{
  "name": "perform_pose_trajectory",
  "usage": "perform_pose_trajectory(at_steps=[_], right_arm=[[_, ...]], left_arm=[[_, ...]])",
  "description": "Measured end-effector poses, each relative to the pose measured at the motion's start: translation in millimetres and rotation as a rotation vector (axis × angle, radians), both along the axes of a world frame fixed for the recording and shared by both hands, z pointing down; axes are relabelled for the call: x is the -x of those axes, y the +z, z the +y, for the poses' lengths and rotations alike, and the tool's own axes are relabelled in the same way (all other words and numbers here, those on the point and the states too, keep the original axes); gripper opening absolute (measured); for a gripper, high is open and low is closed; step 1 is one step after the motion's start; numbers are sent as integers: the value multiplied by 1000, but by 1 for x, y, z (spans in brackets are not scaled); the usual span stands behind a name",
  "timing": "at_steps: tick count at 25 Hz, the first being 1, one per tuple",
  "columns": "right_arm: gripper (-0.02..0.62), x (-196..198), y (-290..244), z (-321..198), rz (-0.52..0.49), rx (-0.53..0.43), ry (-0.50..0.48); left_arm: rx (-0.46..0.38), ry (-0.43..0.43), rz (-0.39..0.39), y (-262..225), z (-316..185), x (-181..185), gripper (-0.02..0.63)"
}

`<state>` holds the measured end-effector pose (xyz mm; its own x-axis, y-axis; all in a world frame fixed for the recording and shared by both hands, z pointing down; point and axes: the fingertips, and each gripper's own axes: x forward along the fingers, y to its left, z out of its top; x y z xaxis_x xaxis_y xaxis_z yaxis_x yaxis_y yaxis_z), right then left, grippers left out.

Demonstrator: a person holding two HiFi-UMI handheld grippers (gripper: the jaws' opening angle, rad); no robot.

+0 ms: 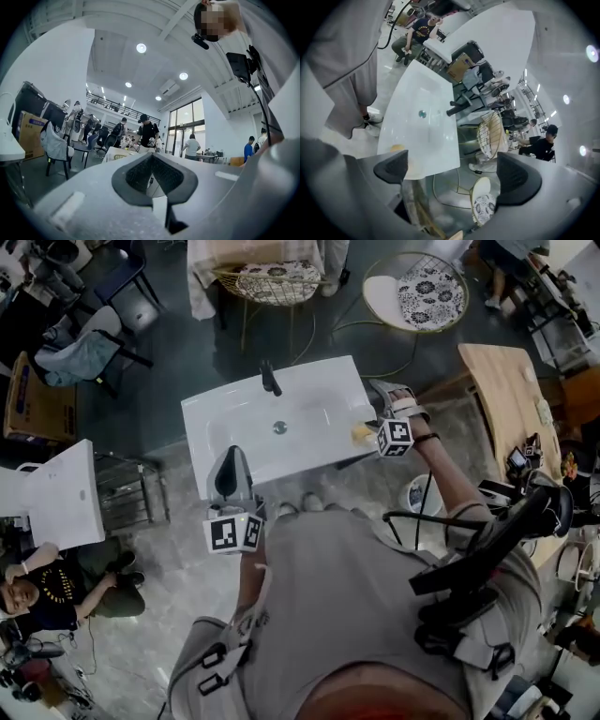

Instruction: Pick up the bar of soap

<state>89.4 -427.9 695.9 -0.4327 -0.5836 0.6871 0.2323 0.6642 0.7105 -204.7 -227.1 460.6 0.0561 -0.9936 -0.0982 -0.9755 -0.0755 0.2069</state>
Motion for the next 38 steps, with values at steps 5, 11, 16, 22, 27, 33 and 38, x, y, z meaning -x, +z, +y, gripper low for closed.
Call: perform_pose_trajectory(at_steps=[5,11,16,22,27,33,38], right_arm=[[584,-20,89,13,127,150,30],[578,-32,148,23,194,279,84],[533,-30,185,35,215,322,100],[462,-27,200,37,184,346,150],[379,-25,199,39,180,312,127],[235,-31,196,41,136,324,133],[232,-33,194,43,126,312,133]], left_arm=[[18,-25,-7,4,2,5,-8],[35,-45,-19,6,3,6,-8],[39,-47,-27,4,5,3,-8],[48,-66,-36,4,11,8,-8],[47,-69,-41,1,13,9,-8],[42,-53,-43,1,11,2,-8],[46,-52,-44,2,12,1,-8]])
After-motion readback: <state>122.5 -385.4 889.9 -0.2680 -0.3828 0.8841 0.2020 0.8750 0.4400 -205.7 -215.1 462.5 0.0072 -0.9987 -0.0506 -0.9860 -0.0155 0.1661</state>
